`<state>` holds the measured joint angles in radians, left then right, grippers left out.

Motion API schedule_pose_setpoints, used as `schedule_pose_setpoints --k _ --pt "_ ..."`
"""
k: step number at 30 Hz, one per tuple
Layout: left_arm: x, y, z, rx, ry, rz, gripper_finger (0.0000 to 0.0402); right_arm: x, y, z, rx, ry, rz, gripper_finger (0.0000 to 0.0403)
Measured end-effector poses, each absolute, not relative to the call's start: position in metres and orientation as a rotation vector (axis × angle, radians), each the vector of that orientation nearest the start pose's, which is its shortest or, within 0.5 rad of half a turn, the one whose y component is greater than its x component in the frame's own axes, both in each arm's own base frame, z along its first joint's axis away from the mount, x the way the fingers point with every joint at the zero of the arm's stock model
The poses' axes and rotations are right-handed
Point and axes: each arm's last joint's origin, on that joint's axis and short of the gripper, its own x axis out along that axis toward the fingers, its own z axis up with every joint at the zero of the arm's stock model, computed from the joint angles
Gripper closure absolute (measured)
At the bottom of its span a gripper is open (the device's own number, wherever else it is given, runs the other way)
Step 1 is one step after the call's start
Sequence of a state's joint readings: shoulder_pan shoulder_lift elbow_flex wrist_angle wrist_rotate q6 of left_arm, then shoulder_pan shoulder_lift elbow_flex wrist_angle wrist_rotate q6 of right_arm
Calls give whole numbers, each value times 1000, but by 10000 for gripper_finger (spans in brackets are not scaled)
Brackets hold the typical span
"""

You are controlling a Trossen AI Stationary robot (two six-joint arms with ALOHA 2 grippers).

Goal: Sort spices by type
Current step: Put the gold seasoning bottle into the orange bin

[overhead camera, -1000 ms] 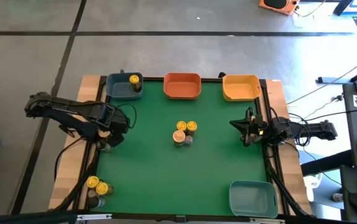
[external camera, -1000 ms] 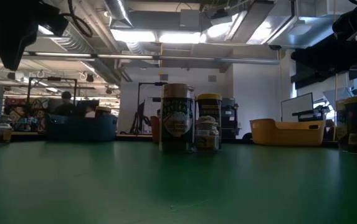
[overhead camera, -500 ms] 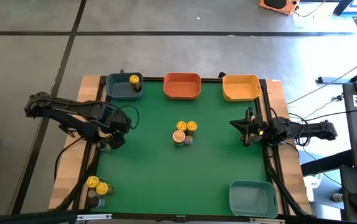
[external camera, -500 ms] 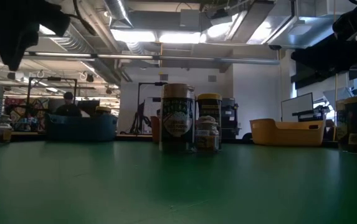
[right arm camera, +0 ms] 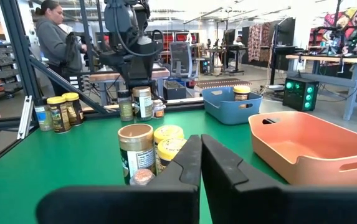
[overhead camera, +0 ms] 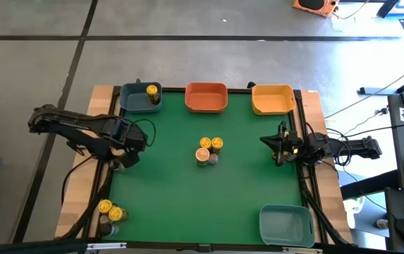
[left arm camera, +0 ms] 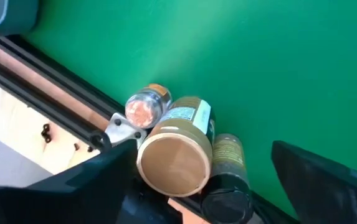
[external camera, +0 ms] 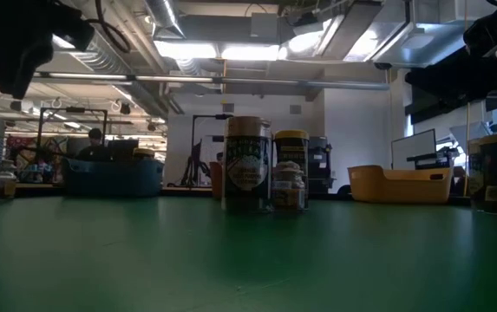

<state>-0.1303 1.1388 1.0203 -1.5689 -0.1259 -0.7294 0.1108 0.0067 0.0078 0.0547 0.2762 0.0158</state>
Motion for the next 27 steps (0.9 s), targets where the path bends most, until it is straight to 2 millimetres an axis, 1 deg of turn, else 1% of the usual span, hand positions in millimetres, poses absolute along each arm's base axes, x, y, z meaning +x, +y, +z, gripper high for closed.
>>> schedule_pose_setpoints --k 2,4,10,13,18,22,27 --pt "150 -16 276 -331 1581 600 11 97 3 171 25 -56 -165 391" --pt "150 -16 276 -329 1587 602 5 97 3 171 25 -56 -165 391" --pt "150 -16 276 -322 1588 595 9 97 3 171 24 -56 -165 391" --pt "152 -16 276 -294 1583 553 9 97 3 171 24 -56 -165 391" --pt "152 -16 276 -328 1567 587 9 97 3 171 24 -56 -168 391" --pt "151 -15 276 -266 1594 577 9 97 3 171 24 -56 -169 391" --pt "154 -16 273 -238 1614 560 9 97 3 171 24 -56 -169 391"
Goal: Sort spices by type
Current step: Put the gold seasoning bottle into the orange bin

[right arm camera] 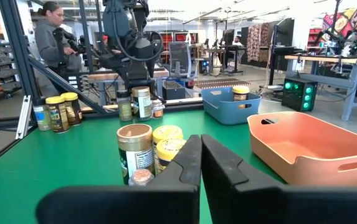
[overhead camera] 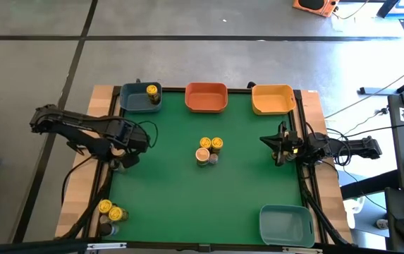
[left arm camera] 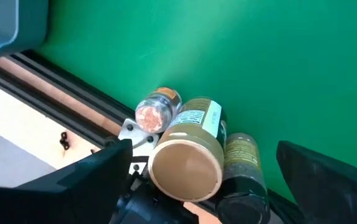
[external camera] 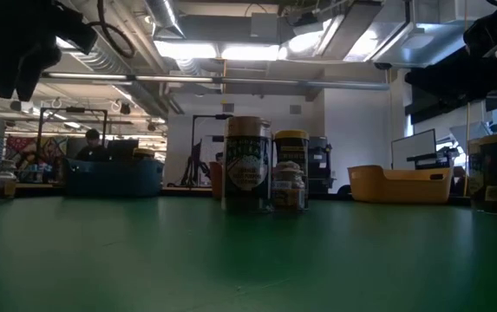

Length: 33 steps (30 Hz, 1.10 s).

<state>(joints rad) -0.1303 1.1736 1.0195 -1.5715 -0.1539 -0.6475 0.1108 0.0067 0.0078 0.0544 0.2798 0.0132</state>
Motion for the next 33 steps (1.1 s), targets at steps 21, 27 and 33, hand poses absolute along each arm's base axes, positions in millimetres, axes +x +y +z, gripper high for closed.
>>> schedule_pose_setpoints --k 21,27,33 --pt "130 -14 215 -117 1893 490 9 97 3 171 30 -58 -168 391" --pt "133 -10 211 -112 1868 478 13 97 3 171 31 -58 -168 391" --pt "134 -8 211 -85 1867 448 57 97 3 171 31 -57 -168 391"
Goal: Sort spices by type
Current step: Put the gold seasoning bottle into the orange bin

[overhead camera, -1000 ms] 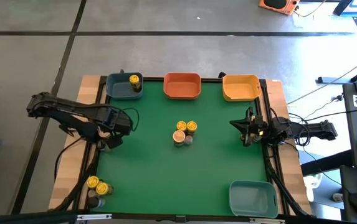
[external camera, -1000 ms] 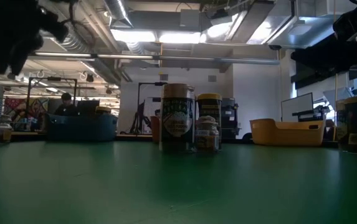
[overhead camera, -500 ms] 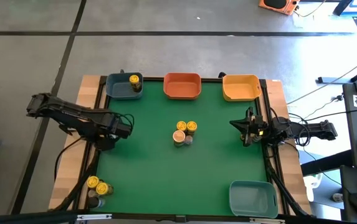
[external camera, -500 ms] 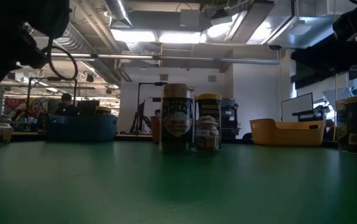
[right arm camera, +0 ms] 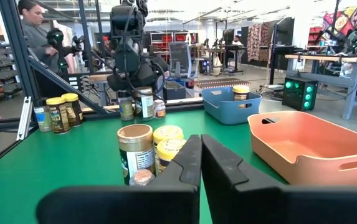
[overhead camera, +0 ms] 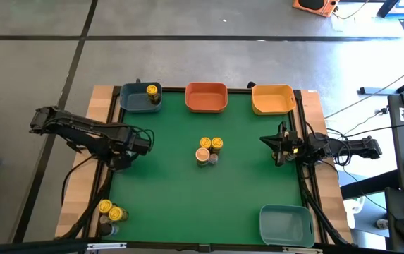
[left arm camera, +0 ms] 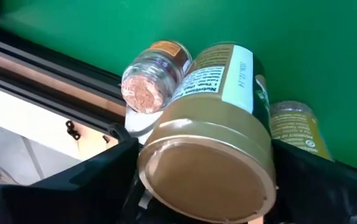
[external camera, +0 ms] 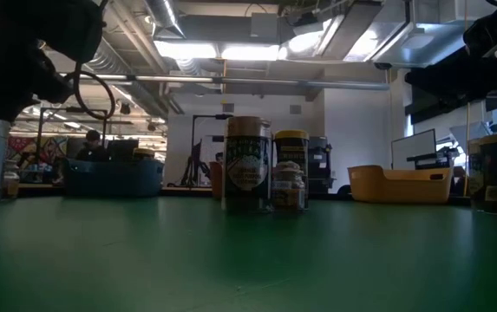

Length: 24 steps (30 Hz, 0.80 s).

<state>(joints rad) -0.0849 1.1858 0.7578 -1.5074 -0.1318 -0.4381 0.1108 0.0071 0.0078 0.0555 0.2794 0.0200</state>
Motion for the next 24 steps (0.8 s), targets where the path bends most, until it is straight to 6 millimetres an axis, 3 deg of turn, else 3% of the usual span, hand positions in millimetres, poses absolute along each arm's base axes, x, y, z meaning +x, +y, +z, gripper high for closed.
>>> schedule_pose_setpoints --k 8,24 --pt "134 -7 212 -51 1871 406 111 97 3 171 29 -56 -168 391" --pt "143 -8 223 -148 1773 517 112 97 3 171 21 -56 -168 391"
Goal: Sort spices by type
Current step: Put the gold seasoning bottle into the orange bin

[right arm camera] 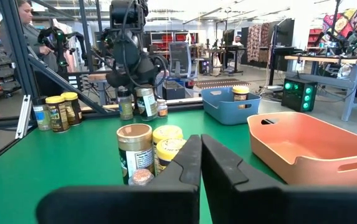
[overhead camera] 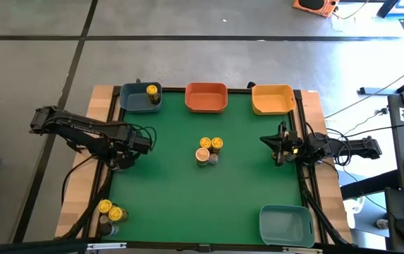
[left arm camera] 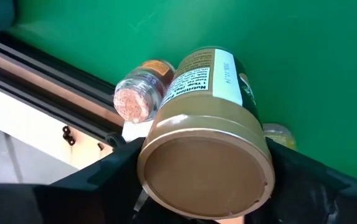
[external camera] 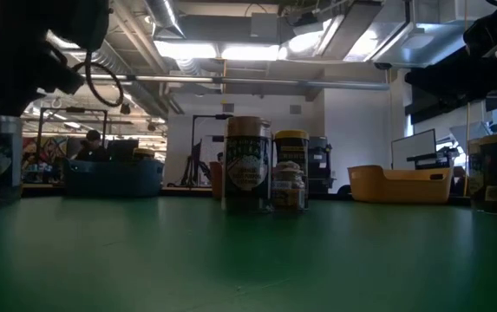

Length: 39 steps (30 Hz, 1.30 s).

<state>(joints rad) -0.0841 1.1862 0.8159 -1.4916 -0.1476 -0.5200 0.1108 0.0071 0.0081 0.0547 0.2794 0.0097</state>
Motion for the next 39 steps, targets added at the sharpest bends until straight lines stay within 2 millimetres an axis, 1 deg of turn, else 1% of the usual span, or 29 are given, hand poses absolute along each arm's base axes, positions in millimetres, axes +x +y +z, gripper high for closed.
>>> schedule_pose_setpoints --k 8,12,18,22,27,29,32,35,39 --pt "151 -9 238 -210 1704 545 112 97 3 171 20 -55 -168 391" --pt "158 -10 244 -276 1636 523 112 97 3 171 20 -55 -168 391" --pt "171 -12 244 -347 1525 472 112 97 3 171 20 -55 -168 391" --pt "176 -10 244 -380 1474 477 112 97 3 171 20 -55 -169 391" --pt "183 -1 245 -453 1404 496 112 96 2 171 4 -56 -210 391" --pt "184 5 247 -462 1401 504 112 96 1 171 3 -56 -215 391" --pt "191 17 251 -461 1383 526 112 97 2 171 2 -53 -212 391" --pt "205 28 255 -438 1371 526 112 97 1 171 -6 -49 -215 391" --pt "229 46 253 -398 1424 512 112 97 1 171 -49 -45 -223 391"
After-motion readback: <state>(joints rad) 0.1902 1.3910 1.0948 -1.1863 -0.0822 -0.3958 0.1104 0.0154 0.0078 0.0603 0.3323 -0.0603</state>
